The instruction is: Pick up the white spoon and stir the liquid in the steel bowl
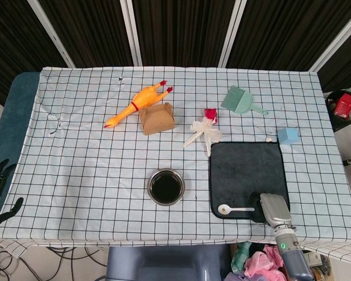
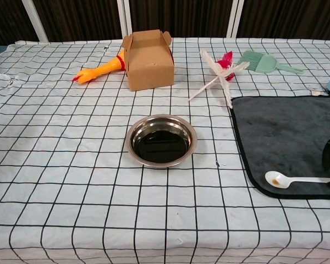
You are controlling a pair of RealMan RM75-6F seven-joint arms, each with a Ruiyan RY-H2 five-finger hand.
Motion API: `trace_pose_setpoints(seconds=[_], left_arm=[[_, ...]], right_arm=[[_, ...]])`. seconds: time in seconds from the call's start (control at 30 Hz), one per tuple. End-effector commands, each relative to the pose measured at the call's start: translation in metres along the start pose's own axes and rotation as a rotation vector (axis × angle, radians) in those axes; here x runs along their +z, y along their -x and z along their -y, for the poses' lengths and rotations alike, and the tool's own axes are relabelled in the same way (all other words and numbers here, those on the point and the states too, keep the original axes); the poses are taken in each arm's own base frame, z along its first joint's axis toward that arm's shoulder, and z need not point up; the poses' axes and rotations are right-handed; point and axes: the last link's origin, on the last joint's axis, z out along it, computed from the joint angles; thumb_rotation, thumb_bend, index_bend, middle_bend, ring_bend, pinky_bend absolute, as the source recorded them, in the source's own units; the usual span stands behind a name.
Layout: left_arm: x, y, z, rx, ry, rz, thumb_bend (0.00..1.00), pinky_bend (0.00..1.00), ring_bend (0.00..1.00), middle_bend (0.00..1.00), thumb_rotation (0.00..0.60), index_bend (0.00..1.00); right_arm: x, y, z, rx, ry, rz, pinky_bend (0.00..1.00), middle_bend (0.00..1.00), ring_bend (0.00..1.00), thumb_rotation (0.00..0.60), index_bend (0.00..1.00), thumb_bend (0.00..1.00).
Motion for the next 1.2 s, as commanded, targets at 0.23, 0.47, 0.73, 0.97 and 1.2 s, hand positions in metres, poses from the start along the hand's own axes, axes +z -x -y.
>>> trace_pose_setpoints(seconds=[0.23,0.47,0.73,0.97,1.2], left_arm=[[0.0003,-0.0004,0.0007,0.001,-0.004,-0.001,0.31,0.0,0.0,0.02,0.6,0.1],[0.0004,-0.0007,0.0011,0.001,-0.006,-0.003,0.31,0.0,0.0,0.02,0.6,0.1],[0.0003,-0.0008,0.0012,0.002,-0.008,-0.005,0.31,0.0,0.0,0.02,0.6,0.1],[0.0004,-0.0007,0.0014,0.003,-0.01,-0.005,0.31,0.0,0.0,0.02,0.6,0.1],[0.0008,-0.0005,0.0013,0.005,-0.013,-0.006,0.31,0.0,0.0,0.02,0.6,0.1]], right_arm=[[0.0032,0.0035,0.0013,0.0,-0.001,0.005,1.0,0.84,1.0,0.6,0.54,0.24],[0.0038,0.0054,0.0019,-0.002,-0.004,0.013,1.0,0.84,1.0,0.6,0.55,0.24],[0.0047,0.0071,0.0025,-0.001,-0.004,0.017,1.0,0.84,1.0,0.6,0.55,0.26],[0.0057,0.0078,0.0021,0.0,-0.002,0.02,1.0,0.84,1.0,0.6,0.56,0.28],[0.006,0.0086,0.0023,0.0,-0.002,0.024,1.0,0.84,1.0,0.6,0.56,0.29]])
